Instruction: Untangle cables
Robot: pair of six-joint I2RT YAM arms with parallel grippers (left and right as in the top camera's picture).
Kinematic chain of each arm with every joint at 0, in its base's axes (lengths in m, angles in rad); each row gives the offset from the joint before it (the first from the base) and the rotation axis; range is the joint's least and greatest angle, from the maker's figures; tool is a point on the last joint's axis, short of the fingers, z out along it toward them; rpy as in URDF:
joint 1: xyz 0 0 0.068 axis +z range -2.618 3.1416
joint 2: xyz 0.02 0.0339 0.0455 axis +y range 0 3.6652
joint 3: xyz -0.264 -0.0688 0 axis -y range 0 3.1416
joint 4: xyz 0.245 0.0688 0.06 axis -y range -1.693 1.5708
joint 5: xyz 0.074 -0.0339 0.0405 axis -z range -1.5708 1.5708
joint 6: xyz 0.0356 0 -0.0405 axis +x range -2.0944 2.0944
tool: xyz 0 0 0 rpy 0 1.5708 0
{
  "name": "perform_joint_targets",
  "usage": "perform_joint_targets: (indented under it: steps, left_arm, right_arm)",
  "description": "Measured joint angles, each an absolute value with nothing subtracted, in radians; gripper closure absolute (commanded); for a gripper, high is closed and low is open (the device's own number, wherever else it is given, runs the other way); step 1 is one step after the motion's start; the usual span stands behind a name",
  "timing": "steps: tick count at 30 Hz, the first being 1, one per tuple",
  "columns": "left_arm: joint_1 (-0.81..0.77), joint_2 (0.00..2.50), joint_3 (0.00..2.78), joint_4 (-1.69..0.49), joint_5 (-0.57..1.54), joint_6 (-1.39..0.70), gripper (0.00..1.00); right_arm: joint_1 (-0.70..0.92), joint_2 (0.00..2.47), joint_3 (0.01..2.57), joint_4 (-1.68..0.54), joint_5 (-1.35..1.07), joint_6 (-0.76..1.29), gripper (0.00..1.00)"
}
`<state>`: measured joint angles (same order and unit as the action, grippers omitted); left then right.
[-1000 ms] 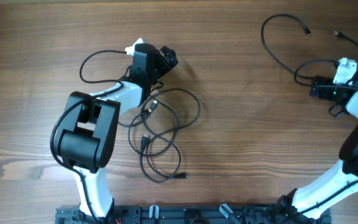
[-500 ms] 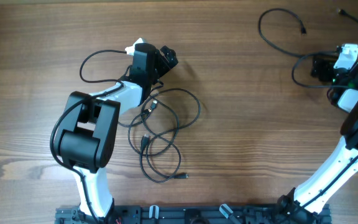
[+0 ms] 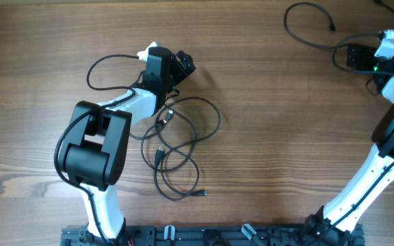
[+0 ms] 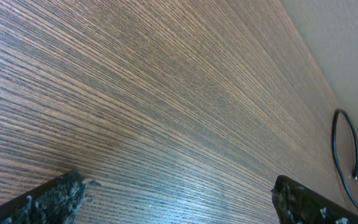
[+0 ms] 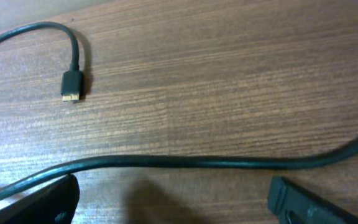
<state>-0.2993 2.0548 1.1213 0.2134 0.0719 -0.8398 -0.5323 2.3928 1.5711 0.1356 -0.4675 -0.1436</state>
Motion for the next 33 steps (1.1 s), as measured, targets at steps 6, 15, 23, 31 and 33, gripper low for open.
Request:
perform_joint_targets:
  steps: [6,15,23,31,33]
  left_arm:
    - [-0.299,2.055,1.121,0.213,0.072,-0.839,0.00]
    - [-0.299,2.038,1.110,0.192,0.072,-0.698,0.00]
    - [-0.288,1.870,1.057,-0.103,0.050,-0.556,0.00]
    - [-0.288,1.575,1.056,-0.426,-0.027,-0.501,0.00]
    - [-0.288,1.524,1.056,-0.495,-0.049,-0.498,0.00]
  right_arm:
    - [-0.531,2.416,1.757,-0.160,-0.480,-0.157,0.00]
    - [-0.531,2.141,1.781,-0.469,-0.467,-0.280,0.00]
    - [-0.456,1.859,1.804,-0.858,-0.484,-0.297,0.00]
    - [-0.206,1.803,1.801,-1.164,-0.619,-0.298,0.00]
    - [-0.121,1.802,1.787,-1.190,-0.617,-0.295,0.00]
